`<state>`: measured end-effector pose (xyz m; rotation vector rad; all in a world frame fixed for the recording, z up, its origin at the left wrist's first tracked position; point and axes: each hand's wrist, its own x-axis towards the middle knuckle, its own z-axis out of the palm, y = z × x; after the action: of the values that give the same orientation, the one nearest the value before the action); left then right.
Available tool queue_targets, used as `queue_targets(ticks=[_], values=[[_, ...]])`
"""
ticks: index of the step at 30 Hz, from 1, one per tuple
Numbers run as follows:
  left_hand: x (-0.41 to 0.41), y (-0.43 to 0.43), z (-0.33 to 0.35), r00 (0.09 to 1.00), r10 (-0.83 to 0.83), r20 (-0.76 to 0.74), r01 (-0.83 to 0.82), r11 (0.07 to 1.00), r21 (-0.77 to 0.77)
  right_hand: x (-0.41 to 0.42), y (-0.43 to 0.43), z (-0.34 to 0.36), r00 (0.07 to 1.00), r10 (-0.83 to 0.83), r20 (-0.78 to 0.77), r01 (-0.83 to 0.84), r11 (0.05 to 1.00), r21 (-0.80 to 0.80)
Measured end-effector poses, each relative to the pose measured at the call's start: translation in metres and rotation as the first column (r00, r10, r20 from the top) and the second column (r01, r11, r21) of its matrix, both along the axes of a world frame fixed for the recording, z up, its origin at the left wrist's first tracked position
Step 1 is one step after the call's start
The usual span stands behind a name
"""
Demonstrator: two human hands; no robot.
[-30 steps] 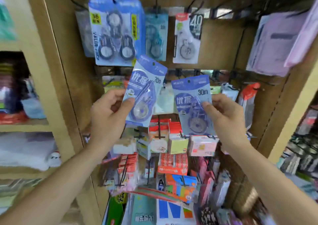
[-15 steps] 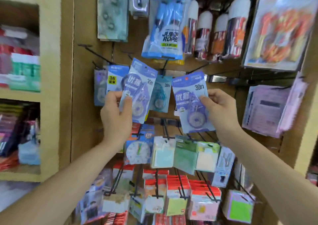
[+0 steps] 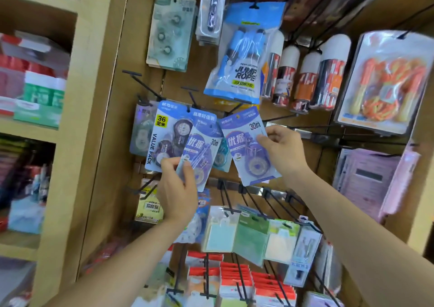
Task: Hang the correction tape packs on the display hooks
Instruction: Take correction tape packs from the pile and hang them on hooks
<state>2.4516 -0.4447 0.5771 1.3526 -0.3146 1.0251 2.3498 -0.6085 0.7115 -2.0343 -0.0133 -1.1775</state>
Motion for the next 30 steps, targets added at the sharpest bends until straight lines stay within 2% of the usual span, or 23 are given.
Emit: queue_targets(ticks=[4,13,15,19,21,25,30], values=[[0.004,-0.002,-0.001,0.999,0.045,0.018,-0.045,0.999,0.021,0.002,0.001,0.005,1.0,-0.001,-0.01,0.001,1.0,-0.014],[0.009,-0.003,-0.01,0.994,0.092,0.054,-0.094,0.995,0.029,-0.008,0.006,0.013,0.997,-0.061,0.055,0.073,0.969,-0.237],[0.008,-0.004,-0.01,0.993,0.095,0.064,-0.097,0.995,0.029,-0.007,0.004,0.01,0.997,-0.057,0.056,0.067,0.978,-0.195],[0.009,-0.004,-0.011,0.992,0.097,0.081,-0.099,0.995,0.016,0.001,0.0,0.005,1.0,0.01,0.006,-0.011,0.999,0.037],[0.009,-0.005,-0.01,0.991,0.103,0.089,-0.105,0.994,0.009,0.007,-0.001,0.005,0.999,0.039,-0.019,-0.037,0.994,0.104],[0.006,-0.007,-0.009,0.988,0.134,0.078,-0.132,0.991,-0.027,0.021,-0.005,0.007,1.0,0.009,-0.024,-0.007,0.996,0.085],[0.005,-0.009,-0.01,0.983,0.172,0.06,-0.167,0.983,-0.075,0.037,-0.017,0.005,0.997,-0.07,-0.011,0.07,0.997,-0.015]])
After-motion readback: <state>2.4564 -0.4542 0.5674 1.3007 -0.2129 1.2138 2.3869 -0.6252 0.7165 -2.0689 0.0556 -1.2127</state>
